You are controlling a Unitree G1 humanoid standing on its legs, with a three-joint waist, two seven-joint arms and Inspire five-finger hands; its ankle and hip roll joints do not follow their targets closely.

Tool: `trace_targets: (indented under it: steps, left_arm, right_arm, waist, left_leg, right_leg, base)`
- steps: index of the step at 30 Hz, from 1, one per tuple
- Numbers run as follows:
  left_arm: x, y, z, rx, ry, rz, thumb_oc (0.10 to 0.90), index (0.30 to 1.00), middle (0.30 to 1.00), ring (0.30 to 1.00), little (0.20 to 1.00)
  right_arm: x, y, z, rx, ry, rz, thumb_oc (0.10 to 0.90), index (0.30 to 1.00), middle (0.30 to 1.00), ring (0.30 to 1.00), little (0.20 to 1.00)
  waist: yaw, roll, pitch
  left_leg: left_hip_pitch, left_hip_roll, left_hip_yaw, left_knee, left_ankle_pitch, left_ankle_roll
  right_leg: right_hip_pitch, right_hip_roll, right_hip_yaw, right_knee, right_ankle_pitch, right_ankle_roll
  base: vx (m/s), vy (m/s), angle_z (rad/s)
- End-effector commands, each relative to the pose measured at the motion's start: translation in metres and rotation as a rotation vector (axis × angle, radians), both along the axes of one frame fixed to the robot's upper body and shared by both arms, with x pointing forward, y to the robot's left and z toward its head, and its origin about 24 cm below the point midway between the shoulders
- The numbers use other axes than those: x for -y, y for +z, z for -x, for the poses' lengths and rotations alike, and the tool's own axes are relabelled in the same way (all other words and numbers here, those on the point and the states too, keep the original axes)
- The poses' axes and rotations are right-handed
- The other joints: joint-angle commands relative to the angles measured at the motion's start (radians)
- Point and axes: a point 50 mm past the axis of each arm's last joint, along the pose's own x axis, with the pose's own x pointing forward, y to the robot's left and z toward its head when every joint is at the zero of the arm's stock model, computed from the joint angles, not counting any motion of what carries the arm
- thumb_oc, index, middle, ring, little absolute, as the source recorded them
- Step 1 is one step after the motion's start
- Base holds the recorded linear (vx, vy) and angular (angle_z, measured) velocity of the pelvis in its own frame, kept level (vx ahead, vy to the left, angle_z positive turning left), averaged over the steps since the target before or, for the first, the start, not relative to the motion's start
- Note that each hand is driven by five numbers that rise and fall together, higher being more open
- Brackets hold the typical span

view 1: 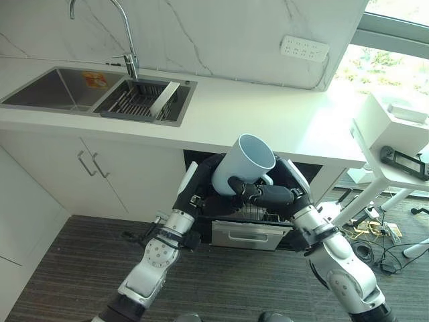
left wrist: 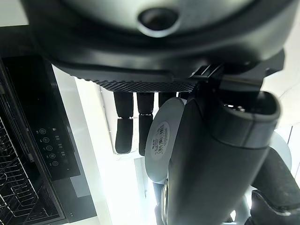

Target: Place the dishes in the dishwasher.

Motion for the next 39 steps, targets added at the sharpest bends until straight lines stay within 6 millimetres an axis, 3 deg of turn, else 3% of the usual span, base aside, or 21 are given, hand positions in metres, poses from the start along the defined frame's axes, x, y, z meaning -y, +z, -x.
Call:
trace_targets:
  steps: [1, 2, 3, 10, 17, 25, 39]
  left_arm:
    - [0.028, 0.044, 0.004, 0.207, -0.184, 0.043, 0.577, 0.566, 0.566, 0.566, 0.566]
    - [0.027, 0.043, 0.004, 0.195, -0.178, 0.048, 0.764, 0.846, 0.846, 0.846, 0.846]
    - [0.025, 0.042, 0.004, 0.187, -0.168, 0.058, 0.800, 0.900, 0.900, 0.900, 0.900]
    - [0.008, 0.038, 0.003, 0.169, -0.075, 0.095, 0.800, 0.900, 0.900, 0.900, 0.900]
    - [-0.026, 0.035, 0.003, 0.169, 0.098, 0.137, 0.800, 0.900, 0.900, 0.900, 0.900]
    - [-0.058, 0.030, 0.003, 0.160, 0.283, 0.175, 0.800, 0.900, 0.900, 0.900, 0.900]
    - [-0.095, 0.009, 0.007, 0.056, 0.531, 0.317, 0.800, 0.900, 0.900, 0.900, 0.900]
  right_arm:
    - [0.005, 0.071, 0.001, 0.397, -0.073, -0.163, 0.400, 0.300, 0.300, 0.300, 0.300]
    - [0.006, 0.071, 0.002, 0.404, -0.089, -0.157, 0.400, 0.300, 0.300, 0.300, 0.300]
    - [0.008, 0.071, 0.002, 0.412, -0.105, -0.152, 0.400, 0.300, 0.300, 0.300, 0.300]
    - [0.025, 0.071, 0.004, 0.434, -0.203, -0.168, 0.400, 0.300, 0.300, 0.300, 0.300]
    - [0.047, 0.069, 0.009, 0.444, -0.296, -0.193, 0.400, 0.300, 0.300, 0.300, 0.300]
    - [0.062, 0.068, 0.012, 0.453, -0.376, -0.215, 0.400, 0.300, 0.300, 0.300, 0.300]
    - [0.080, 0.067, 0.016, 0.471, -0.491, -0.233, 0.400, 0.300, 0.300, 0.300, 0.300]
  waist:
    - [0.006, 0.015, -0.009]
    - [0.006, 0.016, -0.008]
    - [0.006, 0.016, -0.007]
    - [0.003, 0.018, -0.003]
    - [-0.001, 0.020, 0.000]
    - [-0.002, 0.022, 0.000]
    - [-0.013, 0.021, -0.008]
  left_leg:
    - [0.175, 0.049, 0.061, -0.132, -0.116, -0.020]
    - [0.176, 0.049, 0.061, -0.132, -0.117, -0.020]
    - [0.177, 0.049, 0.061, -0.132, -0.117, -0.020]
    - [0.175, 0.053, 0.066, -0.132, -0.114, -0.022]
    - [0.174, 0.055, 0.068, -0.132, -0.111, -0.025]
    - [0.174, 0.055, 0.065, -0.132, -0.106, -0.029]
    - [0.181, 0.059, 0.071, -0.132, -0.110, -0.029]
  right_leg:
    - [-0.068, -0.044, 0.034, -0.004, -0.005, 0.092]
    - [-0.068, -0.045, 0.035, -0.004, -0.004, 0.093]
    - [-0.067, -0.045, 0.035, -0.004, -0.004, 0.092]
    - [-0.067, -0.039, 0.041, -0.004, -0.010, 0.089]
    - [-0.069, -0.037, 0.046, -0.004, -0.011, 0.085]
    - [-0.068, -0.036, 0.048, -0.004, -0.011, 0.081]
    - [-0.081, -0.032, 0.060, -0.004, -0.009, 0.079]
  base:
    - [0.00, 0.000, 0.00]
    - [0.00, 0.000, 0.00]
    - [0.00, 0.000, 0.00]
    - [0.00, 0.000, 0.00]
    - [0.00, 0.000, 0.00]
    - [0.00, 0.000, 0.00]
    - [0.00, 0.001, -0.02]
